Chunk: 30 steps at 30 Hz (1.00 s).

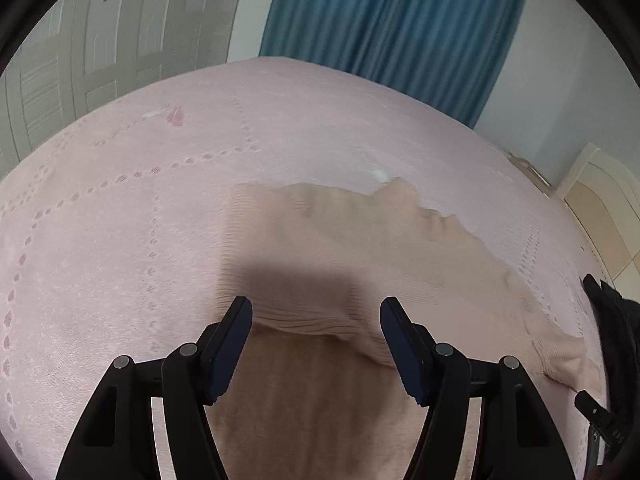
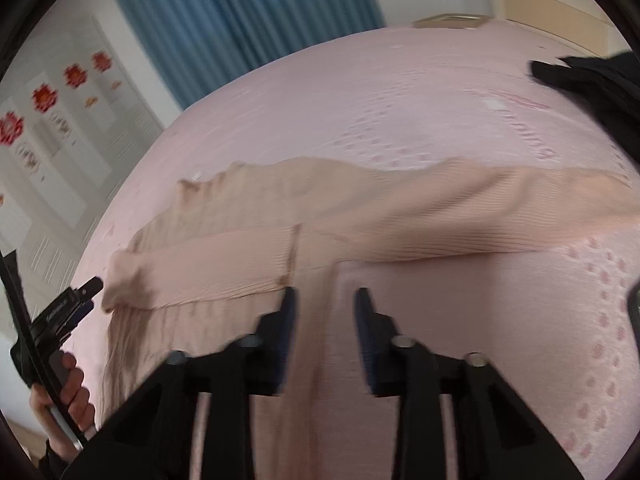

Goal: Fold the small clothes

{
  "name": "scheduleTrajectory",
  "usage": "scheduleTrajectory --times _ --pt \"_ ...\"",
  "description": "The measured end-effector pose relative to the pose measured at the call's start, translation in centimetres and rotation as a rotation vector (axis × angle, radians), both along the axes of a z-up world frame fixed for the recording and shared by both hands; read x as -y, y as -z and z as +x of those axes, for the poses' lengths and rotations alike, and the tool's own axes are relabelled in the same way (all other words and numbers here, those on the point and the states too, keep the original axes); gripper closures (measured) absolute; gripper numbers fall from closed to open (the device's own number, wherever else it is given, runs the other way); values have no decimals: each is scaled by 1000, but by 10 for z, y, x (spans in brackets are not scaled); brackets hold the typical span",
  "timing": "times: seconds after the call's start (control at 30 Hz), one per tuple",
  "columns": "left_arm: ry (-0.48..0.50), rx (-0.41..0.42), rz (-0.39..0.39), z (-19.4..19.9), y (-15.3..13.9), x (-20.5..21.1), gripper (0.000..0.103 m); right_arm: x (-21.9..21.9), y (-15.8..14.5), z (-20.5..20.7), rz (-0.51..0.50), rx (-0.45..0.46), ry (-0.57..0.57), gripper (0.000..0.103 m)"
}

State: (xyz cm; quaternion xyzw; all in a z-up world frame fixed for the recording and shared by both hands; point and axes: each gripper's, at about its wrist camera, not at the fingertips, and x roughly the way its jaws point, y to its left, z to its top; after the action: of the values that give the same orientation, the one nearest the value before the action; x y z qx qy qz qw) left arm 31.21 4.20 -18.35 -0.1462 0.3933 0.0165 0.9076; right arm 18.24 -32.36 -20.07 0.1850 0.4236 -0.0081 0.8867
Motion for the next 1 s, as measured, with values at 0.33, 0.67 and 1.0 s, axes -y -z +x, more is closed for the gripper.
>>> scheduleTrajectory --times 0.33,0.67,1.0 --pt "61 -37 -5 11 25 -27 38 -38 27 47 94 -40 -34 75" --pt "4 -41 -64 19 36 -61 36 -36 53 85 150 -114 10 97" --pt "-21 -56 -121 28 44 -63 36 1 12 52 83 94 37 98"
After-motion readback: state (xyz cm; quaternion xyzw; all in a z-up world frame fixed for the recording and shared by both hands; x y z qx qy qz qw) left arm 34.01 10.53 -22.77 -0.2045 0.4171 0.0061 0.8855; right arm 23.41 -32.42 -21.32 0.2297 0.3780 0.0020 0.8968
